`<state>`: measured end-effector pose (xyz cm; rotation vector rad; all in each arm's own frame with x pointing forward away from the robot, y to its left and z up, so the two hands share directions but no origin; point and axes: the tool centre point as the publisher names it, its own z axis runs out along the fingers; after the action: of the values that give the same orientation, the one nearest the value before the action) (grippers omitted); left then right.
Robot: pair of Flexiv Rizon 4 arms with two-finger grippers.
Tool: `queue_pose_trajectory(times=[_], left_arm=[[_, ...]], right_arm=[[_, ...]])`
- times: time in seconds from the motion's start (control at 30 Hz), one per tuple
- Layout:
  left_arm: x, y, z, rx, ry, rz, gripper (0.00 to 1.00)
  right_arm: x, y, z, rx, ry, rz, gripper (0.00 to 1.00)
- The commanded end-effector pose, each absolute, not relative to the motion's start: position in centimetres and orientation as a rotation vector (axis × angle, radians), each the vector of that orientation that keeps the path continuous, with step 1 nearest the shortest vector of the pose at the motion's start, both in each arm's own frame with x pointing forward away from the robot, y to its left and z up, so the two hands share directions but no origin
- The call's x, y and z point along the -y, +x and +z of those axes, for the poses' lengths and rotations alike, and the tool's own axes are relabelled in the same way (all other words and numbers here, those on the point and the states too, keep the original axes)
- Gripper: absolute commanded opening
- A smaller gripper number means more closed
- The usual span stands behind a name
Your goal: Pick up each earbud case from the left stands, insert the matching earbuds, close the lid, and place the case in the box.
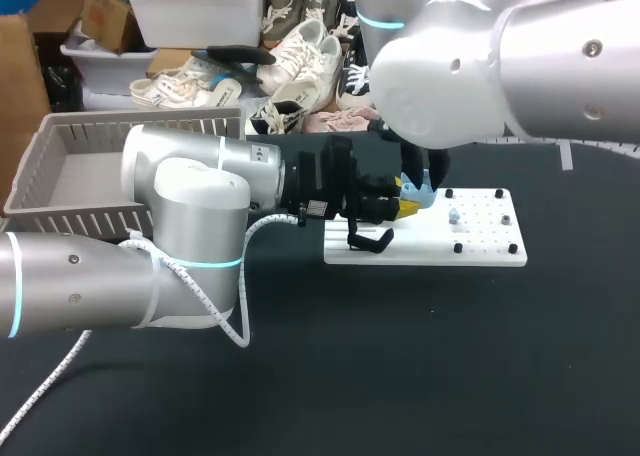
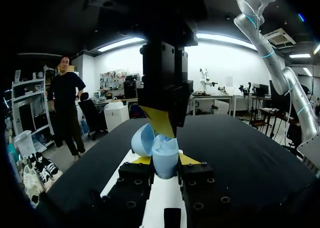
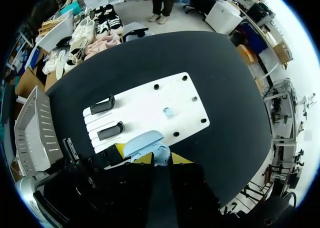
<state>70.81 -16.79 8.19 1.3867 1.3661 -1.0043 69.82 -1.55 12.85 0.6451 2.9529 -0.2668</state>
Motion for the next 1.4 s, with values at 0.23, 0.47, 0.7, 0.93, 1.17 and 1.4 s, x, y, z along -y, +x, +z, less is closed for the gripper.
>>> queue_pose_trajectory(times=[0.23,0.47,0.7,0.93,1.17,1.4], left_arm=[[16.8,70.8,8.2,-1.366,1.385,-1.003,0.0],[16.8,70.8,8.2,-1.366,1.385,-1.003,0.0],[16.8,70.8,8.2,-1.366,1.385,-1.003,0.0],[16.8,70.8,8.2,-1.366,1.385,-1.003,0.0],[16.8,70.8,8.2,-1.366,1.385,-1.003,0.0],[16.8,70.8,8.2,-1.366,1.385,-1.003,0.0]], right_arm=[[1.4,69.8,12.5,-2.958,0.642,-0.264,0.0],[1.4,69.6,12.4,-2.96,0.647,-0.258,0.0],[1.5,69.6,12.4,-2.963,0.646,-0.249,0.14],[1.3,69.5,12.7,-2.958,0.638,-0.241,0.33],[1.2,68.8,13.4,-2.945,0.621,-0.215,0.32],[1.6,67.0,15.3,-2.89,0.552,-0.138,0.33]])
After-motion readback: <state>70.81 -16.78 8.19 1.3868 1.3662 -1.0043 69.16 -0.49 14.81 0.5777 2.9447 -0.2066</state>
